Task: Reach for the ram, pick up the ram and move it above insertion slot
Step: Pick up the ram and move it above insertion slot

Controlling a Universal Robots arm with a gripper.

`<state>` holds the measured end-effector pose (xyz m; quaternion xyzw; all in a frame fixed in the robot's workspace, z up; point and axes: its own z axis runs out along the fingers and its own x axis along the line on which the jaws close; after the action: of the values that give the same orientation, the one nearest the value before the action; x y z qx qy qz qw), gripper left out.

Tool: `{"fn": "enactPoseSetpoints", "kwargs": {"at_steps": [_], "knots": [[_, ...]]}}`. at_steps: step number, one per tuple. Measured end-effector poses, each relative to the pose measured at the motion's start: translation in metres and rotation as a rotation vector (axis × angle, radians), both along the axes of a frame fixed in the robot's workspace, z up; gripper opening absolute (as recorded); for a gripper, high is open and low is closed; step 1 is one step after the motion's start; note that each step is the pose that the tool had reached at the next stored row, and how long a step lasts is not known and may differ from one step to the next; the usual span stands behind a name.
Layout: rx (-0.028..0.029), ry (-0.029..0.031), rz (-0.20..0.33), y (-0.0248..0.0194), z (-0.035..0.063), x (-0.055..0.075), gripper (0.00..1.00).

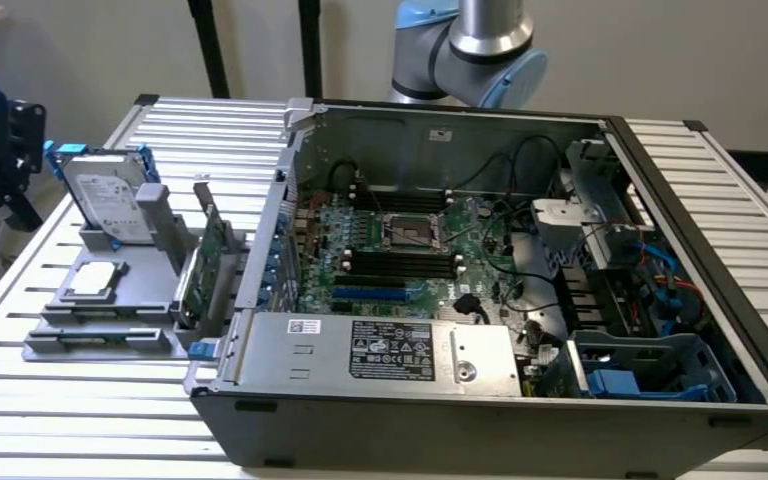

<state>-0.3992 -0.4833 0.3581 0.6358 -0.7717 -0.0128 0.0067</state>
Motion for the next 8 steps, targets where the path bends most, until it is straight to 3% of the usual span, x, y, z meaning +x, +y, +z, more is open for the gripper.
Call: {"fn": "enactPoseSetpoints", "kwargs": {"at_steps": [8], "knots": [[0.0000, -0.0015, 0.145, 0.0000, -0.0010, 0.0000, 0.11]]}}
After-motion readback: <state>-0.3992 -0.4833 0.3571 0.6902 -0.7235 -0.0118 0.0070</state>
